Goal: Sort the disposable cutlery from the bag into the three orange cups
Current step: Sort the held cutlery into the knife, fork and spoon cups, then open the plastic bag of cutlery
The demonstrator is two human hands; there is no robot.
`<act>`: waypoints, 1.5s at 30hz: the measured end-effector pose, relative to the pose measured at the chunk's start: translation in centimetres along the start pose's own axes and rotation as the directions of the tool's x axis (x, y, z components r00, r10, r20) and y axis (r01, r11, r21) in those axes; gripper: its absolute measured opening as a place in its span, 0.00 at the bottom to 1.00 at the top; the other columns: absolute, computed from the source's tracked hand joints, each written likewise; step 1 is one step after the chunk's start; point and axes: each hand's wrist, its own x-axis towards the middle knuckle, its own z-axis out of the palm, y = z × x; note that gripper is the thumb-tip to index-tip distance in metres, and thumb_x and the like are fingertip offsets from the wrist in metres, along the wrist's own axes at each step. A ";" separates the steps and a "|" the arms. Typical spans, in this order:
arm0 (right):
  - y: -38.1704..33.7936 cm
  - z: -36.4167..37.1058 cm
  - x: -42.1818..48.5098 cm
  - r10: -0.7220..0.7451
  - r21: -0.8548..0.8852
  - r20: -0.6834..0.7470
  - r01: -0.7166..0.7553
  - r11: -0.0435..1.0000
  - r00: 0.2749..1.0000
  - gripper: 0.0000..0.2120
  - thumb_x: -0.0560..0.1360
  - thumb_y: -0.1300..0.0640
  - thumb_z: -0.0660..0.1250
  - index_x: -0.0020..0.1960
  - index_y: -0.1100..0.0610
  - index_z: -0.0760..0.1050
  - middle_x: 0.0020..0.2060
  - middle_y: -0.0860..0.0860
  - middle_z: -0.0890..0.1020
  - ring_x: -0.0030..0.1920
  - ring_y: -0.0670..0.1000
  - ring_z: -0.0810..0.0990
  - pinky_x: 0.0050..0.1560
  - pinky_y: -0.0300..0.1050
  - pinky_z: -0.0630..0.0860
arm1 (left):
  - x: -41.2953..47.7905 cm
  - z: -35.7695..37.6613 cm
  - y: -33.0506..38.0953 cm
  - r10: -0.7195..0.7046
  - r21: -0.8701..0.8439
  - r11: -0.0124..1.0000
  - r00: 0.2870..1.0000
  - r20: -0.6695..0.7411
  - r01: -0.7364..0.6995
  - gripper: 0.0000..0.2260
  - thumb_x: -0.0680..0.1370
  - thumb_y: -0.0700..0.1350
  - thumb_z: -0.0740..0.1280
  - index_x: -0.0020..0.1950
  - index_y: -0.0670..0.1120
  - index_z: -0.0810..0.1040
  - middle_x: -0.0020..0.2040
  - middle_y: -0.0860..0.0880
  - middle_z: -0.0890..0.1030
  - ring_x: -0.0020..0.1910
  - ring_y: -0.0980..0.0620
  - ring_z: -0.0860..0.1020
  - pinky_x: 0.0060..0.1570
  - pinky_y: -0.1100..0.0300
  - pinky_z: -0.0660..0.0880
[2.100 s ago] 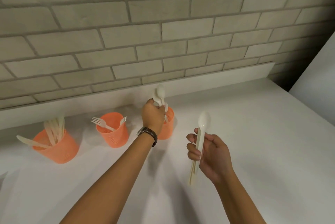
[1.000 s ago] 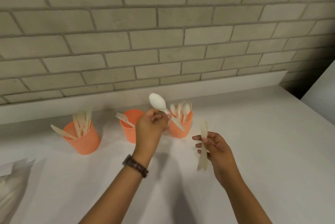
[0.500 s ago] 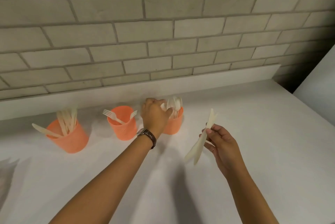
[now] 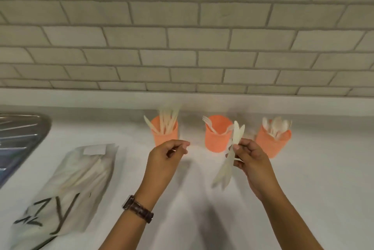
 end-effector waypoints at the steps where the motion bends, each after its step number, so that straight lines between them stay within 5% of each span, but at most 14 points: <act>1: 0.1 2.3 0.4 -0.008 -0.009 0.008 0.008 1.000 1.000 0.05 0.77 0.65 0.63 0.50 0.59 0.75 0.41 0.54 0.81 0.39 0.49 0.82 0.42 0.44 0.78 | 0.1 -2.0 -0.6 -0.002 0.017 1.000 1.000 -0.006 0.002 0.08 0.76 0.44 0.67 0.43 0.56 0.82 0.36 0.58 0.82 0.33 0.59 0.75 0.41 0.66 0.73; 3: -0.1 6.9 1.5 -0.046 -0.021 0.008 0.046 0.999 0.999 0.05 0.77 0.66 0.62 0.48 0.57 0.74 0.41 0.55 0.80 0.37 0.47 0.82 0.41 0.41 0.78 | 0.5 -6.0 -1.6 -0.012 0.030 0.999 1.000 -0.026 0.013 0.08 0.76 0.44 0.67 0.43 0.55 0.82 0.37 0.57 0.82 0.34 0.54 0.76 0.42 0.63 0.73; 6: -1.2 12.9 4.2 -0.161 -0.032 -0.016 0.160 0.987 0.987 0.08 0.77 0.67 0.62 0.45 0.56 0.73 0.38 0.51 0.81 0.38 0.46 0.81 0.42 0.39 0.79 | 0.9 -11.3 -3.1 -0.015 0.014 1.000 0.998 -0.058 0.016 0.07 0.76 0.43 0.66 0.45 0.54 0.83 0.36 0.59 0.82 0.34 0.60 0.76 0.40 0.69 0.72; 11: -1.4 19.2 9.2 -0.315 -0.190 -0.103 0.292 0.937 0.943 0.08 0.76 0.66 0.63 0.44 0.54 0.73 0.40 0.52 0.79 0.44 0.54 0.78 0.50 0.47 0.77 | 1.2 -17.9 -5.0 -0.030 -0.014 0.999 0.998 -0.062 0.029 0.08 0.77 0.42 0.66 0.46 0.53 0.83 0.38 0.59 0.82 0.35 0.62 0.76 0.42 0.69 0.73; 14: 1.1 20.8 10.8 -0.281 -0.377 -0.118 0.219 0.900 0.953 0.05 0.75 0.65 0.64 0.51 0.61 0.75 0.43 0.54 0.80 0.46 0.56 0.79 0.47 0.42 0.74 | 1.4 -20.7 -5.7 -0.039 -0.014 0.999 0.996 -0.083 0.038 0.08 0.77 0.43 0.66 0.46 0.54 0.83 0.40 0.58 0.82 0.37 0.58 0.77 0.42 0.68 0.73; 19: 3.9 20.8 10.0 -0.252 -0.564 -0.188 0.106 0.819 0.949 0.17 0.73 0.64 0.68 0.62 0.63 0.74 0.58 0.55 0.79 0.50 0.50 0.75 0.53 0.39 0.70 | 0.9 -25.1 -7.0 -0.038 0.019 0.999 0.993 -0.111 0.040 0.09 0.77 0.42 0.66 0.45 0.56 0.82 0.38 0.61 0.82 0.35 0.61 0.76 0.39 0.72 0.72; 23: 4.4 20.8 5.8 -0.381 -0.611 -0.145 0.221 0.761 0.913 0.15 0.73 0.64 0.68 0.60 0.60 0.76 0.55 0.50 0.77 0.46 0.50 0.73 0.42 0.29 0.68 | -0.3 -28.4 -8.6 -0.085 0.104 0.989 0.982 -0.166 0.103 0.09 0.76 0.43 0.67 0.44 0.57 0.81 0.39 0.56 0.82 0.37 0.53 0.76 0.37 0.72 0.72; 28: 7.9 22.7 -1.1 -0.301 -0.615 0.014 0.245 0.749 0.954 0.08 0.74 0.63 0.68 0.51 0.52 0.77 0.50 0.47 0.80 0.42 0.52 0.76 0.39 0.29 0.69 | -3.3 -31.7 -11.5 -0.176 0.402 0.886 0.970 -0.166 0.229 0.04 0.73 0.50 0.70 0.43 0.60 0.79 0.45 0.60 0.79 0.42 0.58 0.75 0.33 0.74 0.69; 31: 10.1 23.8 -4.3 -0.191 -0.579 0.044 0.181 0.795 0.981 0.09 0.74 0.63 0.68 0.49 0.51 0.78 0.49 0.45 0.81 0.42 0.45 0.76 0.38 0.27 0.70 | -5.5 -32.8 -14.3 -0.350 0.585 0.742 0.934 -0.078 0.327 0.16 0.66 0.58 0.75 0.49 0.60 0.73 0.50 0.59 0.72 0.48 0.59 0.72 0.41 0.70 0.66; 36: 12.7 24.8 -7.5 -0.089 -0.557 0.070 0.113 0.823 0.994 0.11 0.73 0.65 0.68 0.46 0.50 0.78 0.47 0.46 0.82 0.41 0.43 0.76 0.37 0.28 0.71 | -9.3 -31.9 -19.1 -0.599 0.533 0.656 0.798 -0.061 0.533 0.50 0.54 0.56 0.78 0.71 0.49 0.58 0.61 0.49 0.71 0.56 0.49 0.74 0.55 0.57 0.75; 39: 13.2 24.8 -8.6 -0.063 -0.557 0.076 0.095 0.825 0.995 0.12 0.73 0.65 0.68 0.45 0.47 0.78 0.47 0.43 0.82 0.41 0.44 0.77 0.38 0.29 0.71 | -10.1 -30.8 -19.7 -0.643 0.476 0.647 0.761 -0.080 0.596 0.43 0.60 0.51 0.78 0.70 0.46 0.61 0.60 0.46 0.74 0.57 0.46 0.75 0.55 0.57 0.73; 42: 13.0 24.4 -9.0 -0.046 -0.557 0.074 0.079 0.827 0.996 0.13 0.74 0.65 0.67 0.44 0.47 0.78 0.47 0.42 0.82 0.41 0.43 0.77 0.38 0.29 0.71 | -9.4 -30.6 -18.8 -0.378 0.505 0.729 0.887 -0.266 0.462 0.12 0.70 0.38 0.71 0.53 0.43 0.79 0.39 0.52 0.79 0.40 0.50 0.75 0.39 0.62 0.72; 45: 12.5 23.7 -9.0 -0.042 -0.557 0.058 0.068 0.827 0.997 0.12 0.74 0.65 0.67 0.44 0.48 0.78 0.46 0.43 0.82 0.41 0.42 0.77 0.38 0.28 0.71 | -7.7 -31.8 -17.2 0.185 0.665 0.745 0.942 -0.281 0.052 0.15 0.64 0.25 0.71 0.38 0.46 0.82 0.35 0.50 0.78 0.38 0.47 0.76 0.39 0.63 0.69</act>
